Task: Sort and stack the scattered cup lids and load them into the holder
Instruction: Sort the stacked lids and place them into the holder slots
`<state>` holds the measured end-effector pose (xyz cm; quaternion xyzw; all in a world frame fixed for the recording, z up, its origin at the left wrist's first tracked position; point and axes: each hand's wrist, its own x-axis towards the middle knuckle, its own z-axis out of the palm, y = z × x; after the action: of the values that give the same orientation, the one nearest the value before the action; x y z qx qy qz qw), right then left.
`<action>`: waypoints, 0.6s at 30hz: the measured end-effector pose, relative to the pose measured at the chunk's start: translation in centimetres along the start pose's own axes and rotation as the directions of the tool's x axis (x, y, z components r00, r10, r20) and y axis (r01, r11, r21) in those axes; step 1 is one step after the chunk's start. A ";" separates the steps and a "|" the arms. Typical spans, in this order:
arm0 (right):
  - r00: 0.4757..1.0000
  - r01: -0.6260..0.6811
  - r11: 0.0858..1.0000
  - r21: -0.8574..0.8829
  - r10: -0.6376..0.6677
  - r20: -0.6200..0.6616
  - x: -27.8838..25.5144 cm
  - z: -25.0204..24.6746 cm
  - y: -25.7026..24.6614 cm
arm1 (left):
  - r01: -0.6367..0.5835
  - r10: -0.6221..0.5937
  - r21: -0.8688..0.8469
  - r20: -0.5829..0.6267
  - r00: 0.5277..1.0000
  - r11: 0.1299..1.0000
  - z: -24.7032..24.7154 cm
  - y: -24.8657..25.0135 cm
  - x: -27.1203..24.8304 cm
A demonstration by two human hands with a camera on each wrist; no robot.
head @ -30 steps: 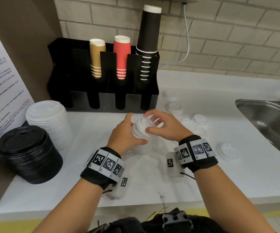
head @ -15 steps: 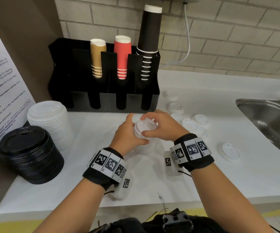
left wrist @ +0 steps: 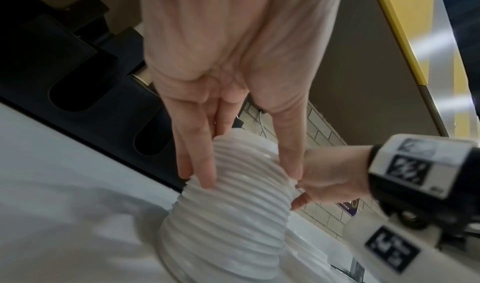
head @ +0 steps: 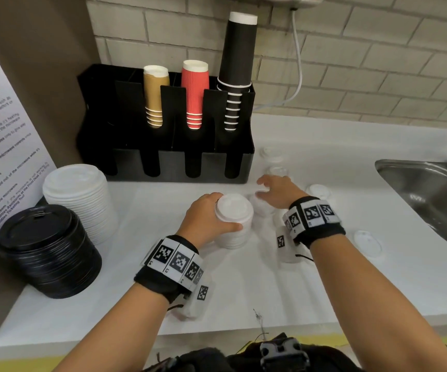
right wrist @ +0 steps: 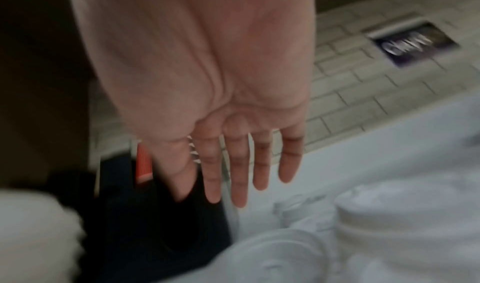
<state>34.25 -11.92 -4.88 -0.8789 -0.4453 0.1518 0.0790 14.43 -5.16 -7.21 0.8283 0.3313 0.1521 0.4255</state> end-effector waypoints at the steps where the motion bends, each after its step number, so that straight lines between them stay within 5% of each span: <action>1: 0.997 -0.028 0.992 -0.123 0.037 0.070 0.5 0.4 0.0 | 0.001 -0.001 0.001 0.004 1.000 1.000 0.0 0.1 0.0; 5: 0.978 -0.022 0.950 -0.311 0.086 0.192 2.1 1.0 -0.5 | 0.001 -0.002 0.006 0.012 1.000 1.000 -0.1 0.2 0.2; 9: 0.968 -0.023 0.958 -0.285 0.093 0.235 2.5 0.8 0.1 | 0.006 -0.006 0.010 0.013 1.000 1.000 -0.1 -0.1 0.3; 13: 0.998 0.063 0.971 0.231 -0.062 -0.011 1.0 -1.5 1.0 | 0.009 -0.010 0.023 0.027 1.000 1.000 0.0 -0.1 0.6; 15: 0.980 0.181 0.814 0.553 -0.098 -0.176 -0.5 -2.5 0.7 | 0.008 -0.010 0.035 0.040 0.999 0.999 0.0 0.1 0.8; 18: 0.963 0.265 0.652 0.710 -0.137 -0.234 -2.7 -2.4 -0.2 | 0.009 -0.011 0.033 0.050 0.999 0.999 0.2 0.5 1.2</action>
<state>33.44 -14.00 -2.04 -0.7268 -0.4334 0.2372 0.4772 15.66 -4.66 -6.95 0.8370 0.3271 0.1236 0.4210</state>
